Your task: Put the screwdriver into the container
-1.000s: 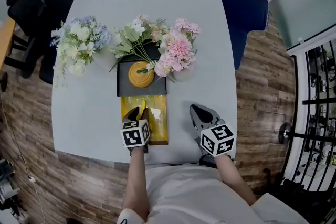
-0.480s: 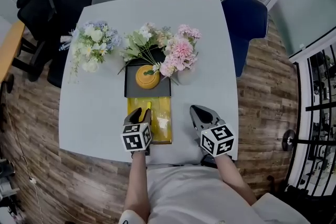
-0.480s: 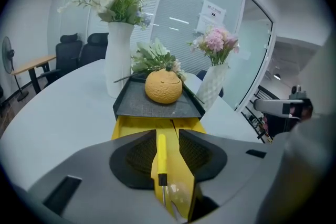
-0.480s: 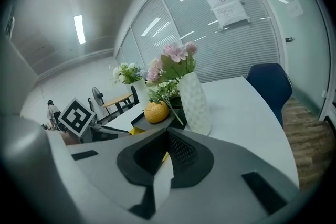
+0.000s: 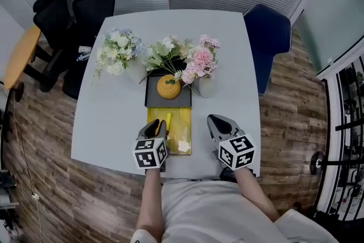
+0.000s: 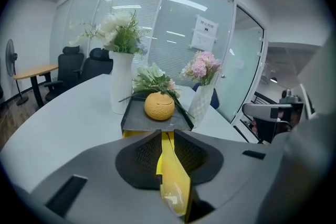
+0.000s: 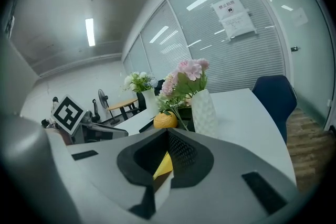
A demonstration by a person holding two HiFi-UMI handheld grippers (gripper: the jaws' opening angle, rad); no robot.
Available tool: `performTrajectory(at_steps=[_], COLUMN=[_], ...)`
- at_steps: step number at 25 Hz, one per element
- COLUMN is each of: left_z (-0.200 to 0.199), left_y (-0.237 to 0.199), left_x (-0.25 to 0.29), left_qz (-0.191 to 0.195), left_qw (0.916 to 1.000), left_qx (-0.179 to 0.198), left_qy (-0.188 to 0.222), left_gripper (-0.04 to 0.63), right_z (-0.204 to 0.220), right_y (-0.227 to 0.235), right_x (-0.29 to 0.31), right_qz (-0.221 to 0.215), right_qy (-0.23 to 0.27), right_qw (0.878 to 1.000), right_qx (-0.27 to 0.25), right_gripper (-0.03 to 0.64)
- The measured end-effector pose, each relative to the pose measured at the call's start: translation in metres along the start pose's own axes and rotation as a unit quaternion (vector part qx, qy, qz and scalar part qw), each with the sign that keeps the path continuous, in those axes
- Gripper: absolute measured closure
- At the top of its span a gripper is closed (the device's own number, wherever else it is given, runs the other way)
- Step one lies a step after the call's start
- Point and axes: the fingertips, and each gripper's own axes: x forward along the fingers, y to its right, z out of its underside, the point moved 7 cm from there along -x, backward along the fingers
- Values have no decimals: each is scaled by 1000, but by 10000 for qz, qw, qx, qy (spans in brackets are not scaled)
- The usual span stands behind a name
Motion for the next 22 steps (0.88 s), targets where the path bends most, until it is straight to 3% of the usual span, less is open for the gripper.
performTrajectory(at_steps=[11, 22], left_z=[-18, -24], left_y=[16, 18], left_x=[-43, -59], left_qz=[238, 209], left_qw=[9965, 9944], left_qx=[19, 151], left_qy=[796, 1028], left_gripper=[580, 588], right_z=[-13, -19], right_y=[-19, -24], right_x=[-18, -23], right_qz=[-157, -254], right_qy=[295, 369], right_qw=[9993, 9987], right_qx=[-152, -259], right_gripper=[601, 601])
